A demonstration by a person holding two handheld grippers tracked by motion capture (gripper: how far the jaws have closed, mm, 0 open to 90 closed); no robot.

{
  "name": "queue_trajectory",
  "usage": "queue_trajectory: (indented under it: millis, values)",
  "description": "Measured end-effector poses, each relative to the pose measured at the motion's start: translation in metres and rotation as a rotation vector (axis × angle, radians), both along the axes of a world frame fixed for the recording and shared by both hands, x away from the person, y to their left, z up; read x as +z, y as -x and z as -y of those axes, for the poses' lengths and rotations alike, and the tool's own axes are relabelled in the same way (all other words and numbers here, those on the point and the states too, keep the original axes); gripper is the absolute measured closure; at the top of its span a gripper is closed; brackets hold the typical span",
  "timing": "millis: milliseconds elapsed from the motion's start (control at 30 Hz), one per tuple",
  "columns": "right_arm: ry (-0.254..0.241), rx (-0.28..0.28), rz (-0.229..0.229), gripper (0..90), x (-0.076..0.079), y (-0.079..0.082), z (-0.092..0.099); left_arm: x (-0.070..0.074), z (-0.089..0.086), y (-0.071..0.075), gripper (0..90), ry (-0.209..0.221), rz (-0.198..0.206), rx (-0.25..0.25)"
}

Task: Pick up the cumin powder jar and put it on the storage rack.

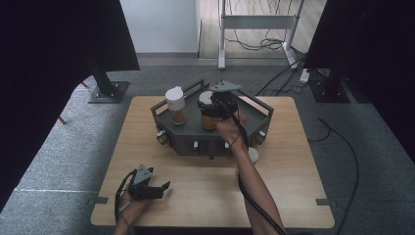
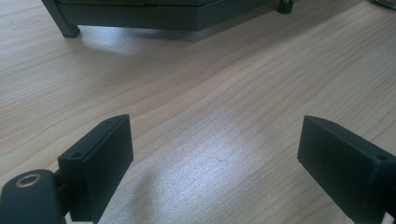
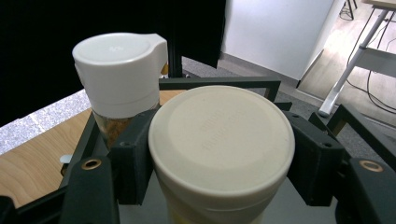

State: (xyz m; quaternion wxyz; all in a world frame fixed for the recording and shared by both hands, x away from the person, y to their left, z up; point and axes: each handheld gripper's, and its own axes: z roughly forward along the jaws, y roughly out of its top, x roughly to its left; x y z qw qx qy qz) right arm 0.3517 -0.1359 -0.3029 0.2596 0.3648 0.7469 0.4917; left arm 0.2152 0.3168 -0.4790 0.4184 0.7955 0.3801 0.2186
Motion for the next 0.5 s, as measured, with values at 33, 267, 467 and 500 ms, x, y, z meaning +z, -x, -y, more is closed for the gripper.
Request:
queue_trajectory:
  millis: [33, 267, 467, 500]
  values:
    - [-0.004, -0.001, 0.005, 33.1, -0.0017, 0.0007, 0.0, 0.0001, 0.0, 0.0, 10.2, 0.0, 0.0, 0.0]
    - [-0.018, -0.014, 0.003, 32.8, -0.0037, 0.0007, -0.0011, 0.0004, 0.0005, 0.0, 10.2, -0.005, -0.001, -0.002]
    - [-0.023, -0.016, 0.004, 32.7, -0.0049, 0.0002, -0.0012, 0.0004, 0.0007, 0.0001, 10.2, -0.007, 0.0, -0.003]
    - [-0.025, -0.016, 0.002, 31.9, -0.0049, -0.0004, -0.0009, 0.0005, 0.0007, 0.0, 10.2, -0.007, 0.0, -0.003]
